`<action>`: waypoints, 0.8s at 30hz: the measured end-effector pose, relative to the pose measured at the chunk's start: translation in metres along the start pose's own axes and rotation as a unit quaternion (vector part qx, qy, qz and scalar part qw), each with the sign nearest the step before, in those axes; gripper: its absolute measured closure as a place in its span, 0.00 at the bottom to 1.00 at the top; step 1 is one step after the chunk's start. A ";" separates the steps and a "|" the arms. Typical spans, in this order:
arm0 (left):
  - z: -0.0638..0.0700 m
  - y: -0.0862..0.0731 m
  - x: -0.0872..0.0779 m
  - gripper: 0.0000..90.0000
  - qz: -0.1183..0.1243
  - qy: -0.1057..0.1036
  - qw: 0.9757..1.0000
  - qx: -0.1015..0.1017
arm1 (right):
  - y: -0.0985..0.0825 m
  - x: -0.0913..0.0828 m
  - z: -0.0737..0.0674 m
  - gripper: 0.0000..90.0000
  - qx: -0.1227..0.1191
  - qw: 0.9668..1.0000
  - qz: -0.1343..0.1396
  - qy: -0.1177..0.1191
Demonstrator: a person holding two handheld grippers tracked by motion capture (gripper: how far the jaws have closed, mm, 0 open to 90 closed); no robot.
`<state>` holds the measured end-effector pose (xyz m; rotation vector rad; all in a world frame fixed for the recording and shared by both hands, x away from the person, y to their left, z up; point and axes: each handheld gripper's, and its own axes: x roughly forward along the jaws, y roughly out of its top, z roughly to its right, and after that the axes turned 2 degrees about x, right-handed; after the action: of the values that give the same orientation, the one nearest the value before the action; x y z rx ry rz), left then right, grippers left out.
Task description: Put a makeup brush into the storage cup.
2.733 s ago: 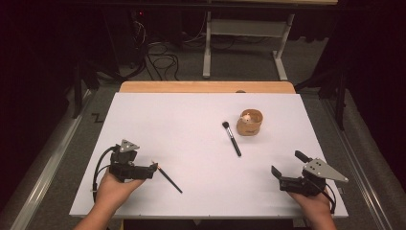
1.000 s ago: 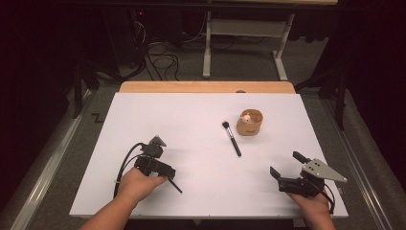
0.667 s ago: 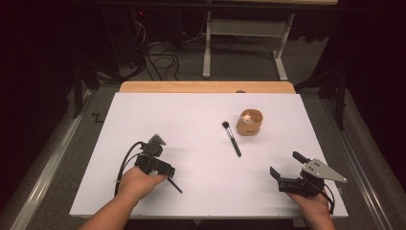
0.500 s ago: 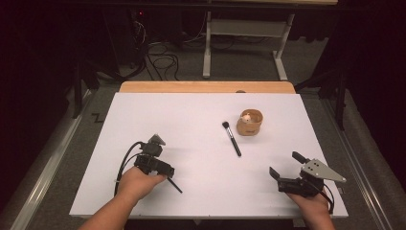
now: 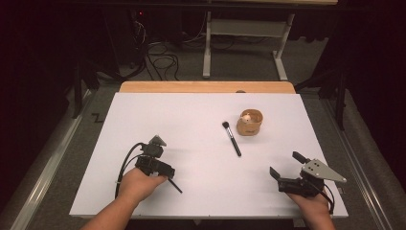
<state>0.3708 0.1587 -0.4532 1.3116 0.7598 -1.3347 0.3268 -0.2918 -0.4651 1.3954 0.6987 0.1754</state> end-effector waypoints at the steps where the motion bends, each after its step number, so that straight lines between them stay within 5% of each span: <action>1: 0.001 -0.001 0.000 0.28 0.000 -0.001 1.000 0.001 | 0.000 0.000 0.000 0.01 0.001 1.000 0.000 -0.001; 15: 0.007 -0.002 0.006 0.42 -0.006 -0.001 1.000 -0.006 | 0.000 0.000 0.000 0.02 -0.004 1.000 0.000 -0.001; 24: 0.008 -0.004 0.005 0.55 -0.002 0.019 1.000 -0.001 | 0.000 0.000 0.000 0.02 -0.002 1.000 0.000 -0.001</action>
<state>0.3653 0.1510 -0.4576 1.3389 0.7905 -1.3157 0.3270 -0.2917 -0.4653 1.3911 0.6962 0.1753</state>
